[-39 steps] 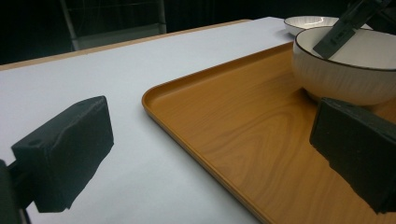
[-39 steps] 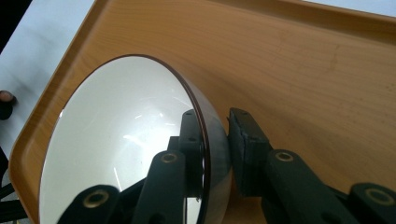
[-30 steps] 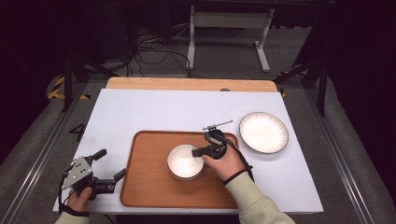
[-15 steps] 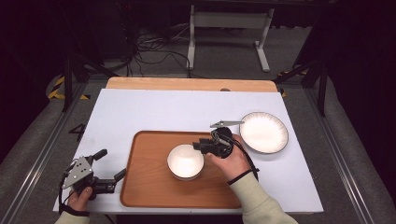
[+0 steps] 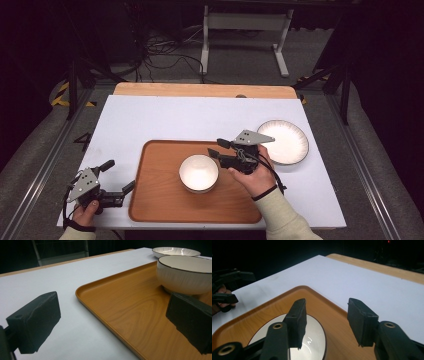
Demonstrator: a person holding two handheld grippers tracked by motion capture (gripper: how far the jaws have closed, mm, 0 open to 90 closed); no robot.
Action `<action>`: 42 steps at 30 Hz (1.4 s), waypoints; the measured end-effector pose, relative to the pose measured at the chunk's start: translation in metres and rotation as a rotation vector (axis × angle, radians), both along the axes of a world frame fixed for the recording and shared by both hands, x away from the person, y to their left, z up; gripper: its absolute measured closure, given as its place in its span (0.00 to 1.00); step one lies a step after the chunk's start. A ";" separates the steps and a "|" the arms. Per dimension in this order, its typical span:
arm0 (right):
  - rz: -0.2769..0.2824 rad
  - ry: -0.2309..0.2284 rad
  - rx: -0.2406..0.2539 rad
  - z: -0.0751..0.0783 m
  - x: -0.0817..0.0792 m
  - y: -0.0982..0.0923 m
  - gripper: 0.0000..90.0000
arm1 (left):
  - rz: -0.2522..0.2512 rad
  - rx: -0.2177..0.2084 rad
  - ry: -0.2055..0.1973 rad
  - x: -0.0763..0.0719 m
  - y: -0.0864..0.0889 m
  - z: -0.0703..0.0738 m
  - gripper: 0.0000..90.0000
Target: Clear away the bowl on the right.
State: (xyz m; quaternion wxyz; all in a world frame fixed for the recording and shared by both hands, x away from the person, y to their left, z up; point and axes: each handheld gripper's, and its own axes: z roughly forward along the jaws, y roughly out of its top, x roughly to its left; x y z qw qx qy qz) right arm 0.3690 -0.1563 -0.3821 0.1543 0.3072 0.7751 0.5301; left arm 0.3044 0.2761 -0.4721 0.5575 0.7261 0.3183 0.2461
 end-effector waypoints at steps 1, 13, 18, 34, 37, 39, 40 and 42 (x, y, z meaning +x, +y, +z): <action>0.005 -0.014 0.000 0.000 -0.001 -0.001 0.54 | 0.000 0.000 0.000 0.000 0.000 0.000 0.00; 0.064 -0.198 0.058 0.003 -0.013 -0.014 0.38 | 0.000 0.001 -0.001 0.001 0.000 0.000 0.00; 0.081 -0.236 0.074 0.004 -0.017 -0.021 0.36 | -0.004 0.005 0.003 0.001 0.000 0.000 0.00; 0.025 -0.259 0.078 0.008 -0.024 -0.063 0.33 | -0.002 -0.002 0.008 0.001 0.000 0.000 0.00; 0.006 -0.260 0.073 0.008 -0.025 -0.072 0.32 | -0.004 0.002 0.008 0.001 0.000 0.000 0.00; -0.007 -0.263 0.077 0.008 -0.026 -0.079 0.32 | -0.004 0.002 0.007 0.001 0.000 0.000 0.00; -0.016 -0.268 0.076 0.008 -0.027 -0.083 0.32 | -0.005 0.002 0.013 0.001 0.000 0.000 0.00; -0.030 -0.270 0.078 0.007 -0.028 -0.089 0.32 | -0.007 0.006 0.011 0.001 0.000 0.000 0.00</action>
